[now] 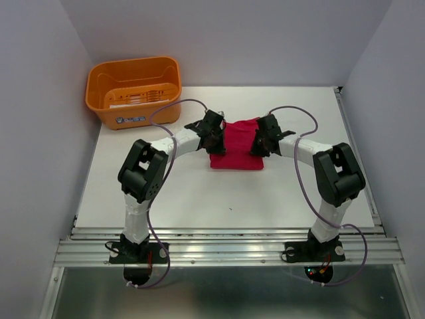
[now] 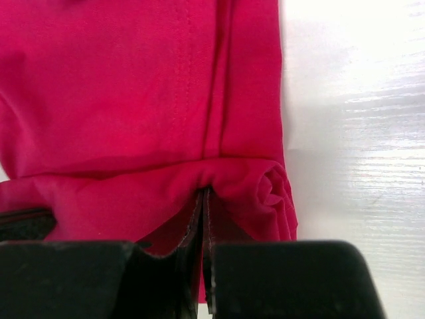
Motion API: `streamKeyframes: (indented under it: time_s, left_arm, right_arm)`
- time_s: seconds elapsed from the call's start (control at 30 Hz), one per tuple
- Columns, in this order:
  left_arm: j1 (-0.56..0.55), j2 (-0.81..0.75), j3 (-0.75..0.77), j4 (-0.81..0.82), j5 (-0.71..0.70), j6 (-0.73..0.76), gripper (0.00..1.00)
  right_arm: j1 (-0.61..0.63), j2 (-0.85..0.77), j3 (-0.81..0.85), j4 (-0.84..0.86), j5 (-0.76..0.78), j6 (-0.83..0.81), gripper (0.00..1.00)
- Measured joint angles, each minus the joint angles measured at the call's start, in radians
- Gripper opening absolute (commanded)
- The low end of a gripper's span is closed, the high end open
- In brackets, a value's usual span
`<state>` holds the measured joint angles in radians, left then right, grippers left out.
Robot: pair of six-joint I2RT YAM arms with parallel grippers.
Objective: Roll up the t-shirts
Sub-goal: Roll the T-shirt to the center of the board.
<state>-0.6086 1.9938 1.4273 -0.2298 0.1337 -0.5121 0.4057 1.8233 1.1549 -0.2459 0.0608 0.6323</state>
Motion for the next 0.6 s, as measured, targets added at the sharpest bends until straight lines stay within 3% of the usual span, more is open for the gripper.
streamKeyframes:
  time_s: [0.23, 0.47, 0.6]
  left_arm:
    - [0.007, -0.002, 0.0, -0.01, -0.002, 0.018, 0.0]
    - [-0.018, -0.077, 0.0, -0.029, 0.026, 0.018, 0.0]
    - [-0.032, -0.095, 0.014, -0.029, 0.027, 0.018, 0.0]
  right_arm:
    - [0.0, 0.001, 0.0, -0.008, -0.002, -0.002, 0.06]
    - [0.008, -0.14, 0.0, -0.021, -0.017, 0.0, 0.09]
    - [0.051, -0.143, 0.019, -0.015, -0.018, 0.004, 0.1]
